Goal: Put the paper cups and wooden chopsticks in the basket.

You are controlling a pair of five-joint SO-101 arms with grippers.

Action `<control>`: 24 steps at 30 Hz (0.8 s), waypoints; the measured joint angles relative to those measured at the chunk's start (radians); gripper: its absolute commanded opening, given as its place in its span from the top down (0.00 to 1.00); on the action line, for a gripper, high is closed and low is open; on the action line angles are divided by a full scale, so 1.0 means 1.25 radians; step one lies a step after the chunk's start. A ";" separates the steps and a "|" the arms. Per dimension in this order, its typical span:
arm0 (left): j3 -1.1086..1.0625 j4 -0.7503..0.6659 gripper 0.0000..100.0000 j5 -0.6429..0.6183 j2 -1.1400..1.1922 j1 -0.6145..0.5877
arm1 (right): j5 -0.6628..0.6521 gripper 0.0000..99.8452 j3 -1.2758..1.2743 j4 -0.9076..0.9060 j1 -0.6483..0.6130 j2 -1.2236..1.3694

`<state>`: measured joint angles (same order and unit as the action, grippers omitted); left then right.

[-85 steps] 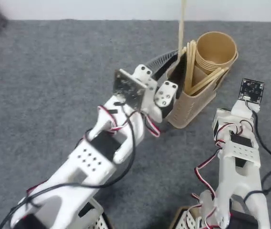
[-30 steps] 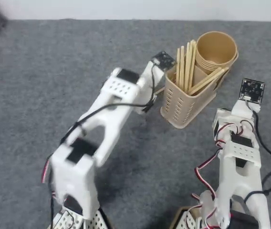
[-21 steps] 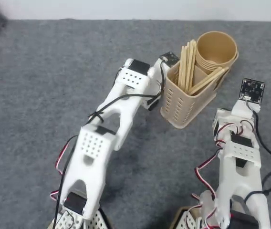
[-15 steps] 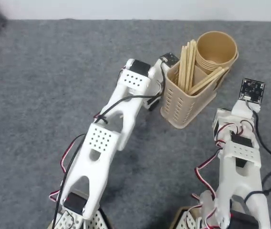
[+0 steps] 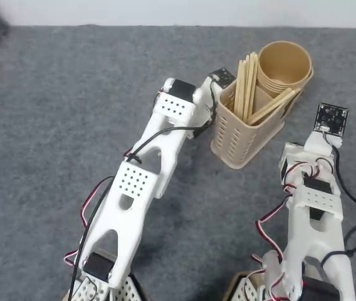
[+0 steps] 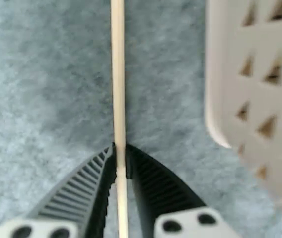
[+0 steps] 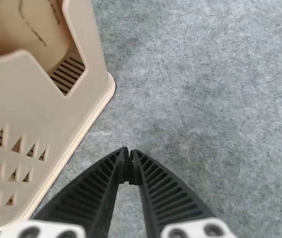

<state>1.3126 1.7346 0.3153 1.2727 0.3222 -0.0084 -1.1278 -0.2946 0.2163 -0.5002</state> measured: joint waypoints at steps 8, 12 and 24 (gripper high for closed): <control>0.000 0.000 0.99 -0.047 -0.149 -0.097 | 0.000 0.99 0.000 0.000 0.000 0.000; 0.000 0.001 0.99 -0.145 -0.255 -0.128 | 0.000 0.99 0.000 0.000 0.000 0.000; 0.000 0.002 0.99 -0.383 -0.565 -0.014 | 0.000 0.99 0.000 0.000 0.000 0.000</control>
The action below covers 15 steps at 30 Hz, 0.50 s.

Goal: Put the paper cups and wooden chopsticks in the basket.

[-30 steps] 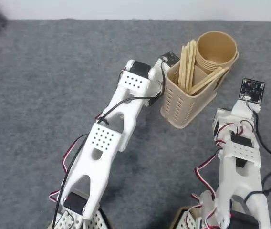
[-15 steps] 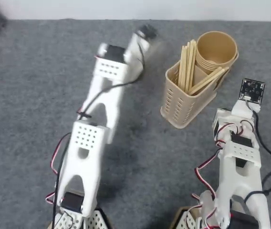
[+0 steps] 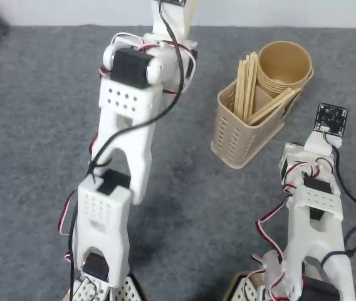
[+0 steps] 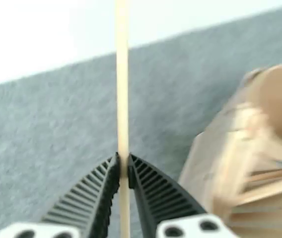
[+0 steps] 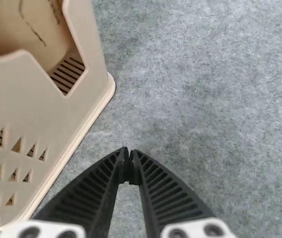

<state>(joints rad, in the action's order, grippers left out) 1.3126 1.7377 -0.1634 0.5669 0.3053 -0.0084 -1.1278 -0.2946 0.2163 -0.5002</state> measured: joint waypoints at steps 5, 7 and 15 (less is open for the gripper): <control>-0.017 0.000 0.99 -0.055 -0.106 0.018 | 0.000 0.99 0.000 0.000 0.000 0.000; -0.049 0.000 0.99 -0.060 -0.149 0.020 | 0.000 0.99 0.000 0.000 0.000 0.000; -0.327 0.000 0.99 -0.063 -0.412 0.020 | 0.000 0.99 0.000 0.000 0.000 0.000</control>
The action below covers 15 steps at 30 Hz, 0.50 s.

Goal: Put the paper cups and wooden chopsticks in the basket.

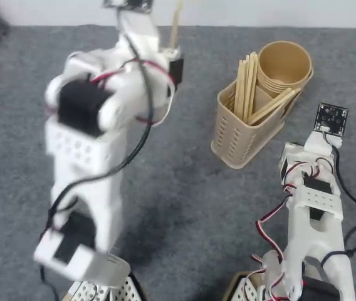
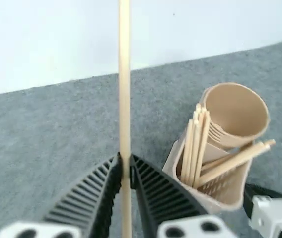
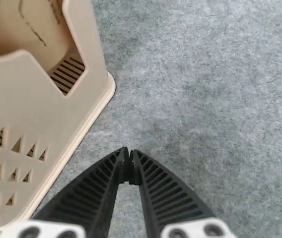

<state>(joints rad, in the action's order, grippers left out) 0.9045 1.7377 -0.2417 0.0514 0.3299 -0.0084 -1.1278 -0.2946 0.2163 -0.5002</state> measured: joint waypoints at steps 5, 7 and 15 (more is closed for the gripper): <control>-0.223 -0.102 0.99 0.000 -0.184 0.000 | 0.000 0.99 0.000 0.000 0.000 0.000; -0.350 -0.176 0.99 0.000 -0.249 0.000 | 0.000 0.99 0.000 0.000 0.000 0.000; -0.972 -0.660 0.99 0.014 -0.595 0.063 | 0.000 0.99 -0.002 0.000 0.000 0.000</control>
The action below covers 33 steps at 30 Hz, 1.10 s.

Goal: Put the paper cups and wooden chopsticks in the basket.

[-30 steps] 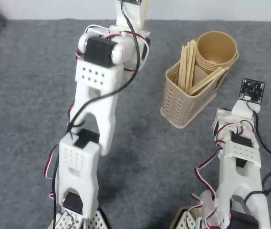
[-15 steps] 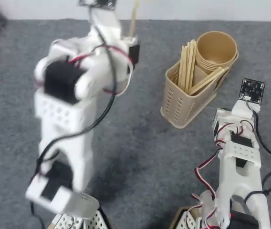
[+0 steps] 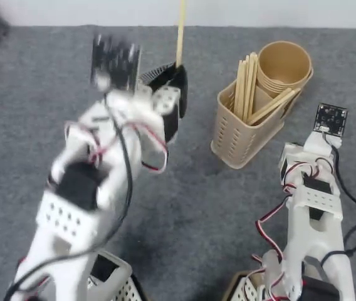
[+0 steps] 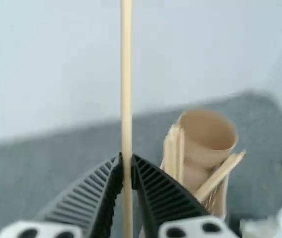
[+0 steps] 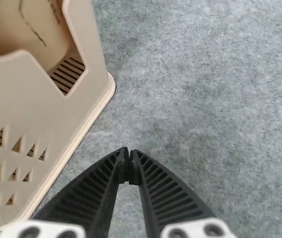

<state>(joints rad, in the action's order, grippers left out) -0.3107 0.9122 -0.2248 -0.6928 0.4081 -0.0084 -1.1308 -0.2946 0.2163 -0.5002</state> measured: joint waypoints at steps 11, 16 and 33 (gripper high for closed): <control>-0.369 -0.665 0.99 0.071 -0.054 0.152 | 0.000 0.99 0.000 0.000 -0.007 0.000; -0.302 -0.730 0.99 0.079 0.088 0.200 | -0.043 0.99 -0.010 0.000 -0.022 0.000; -0.273 -0.896 0.94 0.122 0.307 0.196 | -0.058 0.99 -0.015 0.005 -0.031 0.000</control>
<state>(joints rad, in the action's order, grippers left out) -0.6513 -0.2079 -0.0729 -0.3092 0.6536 -0.0806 -1.1492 -0.2885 0.1780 -0.5002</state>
